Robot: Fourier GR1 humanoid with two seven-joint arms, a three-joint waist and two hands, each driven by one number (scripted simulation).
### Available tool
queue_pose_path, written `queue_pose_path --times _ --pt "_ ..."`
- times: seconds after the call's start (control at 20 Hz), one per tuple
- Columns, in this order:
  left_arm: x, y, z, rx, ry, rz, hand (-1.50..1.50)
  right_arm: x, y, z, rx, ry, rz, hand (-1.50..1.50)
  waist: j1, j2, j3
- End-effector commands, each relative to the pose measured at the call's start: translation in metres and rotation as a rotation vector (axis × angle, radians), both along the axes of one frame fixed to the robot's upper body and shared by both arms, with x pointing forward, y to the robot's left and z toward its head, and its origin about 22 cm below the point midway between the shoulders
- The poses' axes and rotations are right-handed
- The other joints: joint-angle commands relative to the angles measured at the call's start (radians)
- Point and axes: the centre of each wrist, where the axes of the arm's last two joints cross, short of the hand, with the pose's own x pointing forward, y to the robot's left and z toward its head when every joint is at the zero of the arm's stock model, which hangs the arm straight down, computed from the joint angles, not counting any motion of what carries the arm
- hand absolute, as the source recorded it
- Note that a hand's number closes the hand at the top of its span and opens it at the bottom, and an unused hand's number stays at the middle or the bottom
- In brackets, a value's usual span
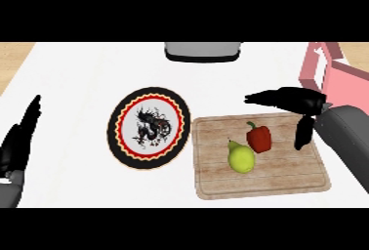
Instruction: Pick the bell pepper from the cutting board and place it in the cardboard box
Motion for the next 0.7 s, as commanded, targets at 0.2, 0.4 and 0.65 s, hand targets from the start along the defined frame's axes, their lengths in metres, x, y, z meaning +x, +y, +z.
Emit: queue_pose_path --times 0.2,0.4,0.65 --pt "-0.007 0.004 0.009 0.003 -0.002 0.009 0.00 0.000 0.030 -0.003 -0.046 -0.011 0.000 -1.50 -0.007 -0.003 0.000" --pt "0.008 -0.017 0.009 0.000 0.009 -0.003 0.00 0.001 0.008 -0.007 -0.040 -0.002 0.017 -1.50 -0.007 -0.001 0.001" --pt "-0.013 -0.001 0.002 0.000 -0.006 -0.001 0.00 -0.004 0.035 -0.022 0.016 0.034 0.025 -1.50 -0.004 -0.002 0.000"
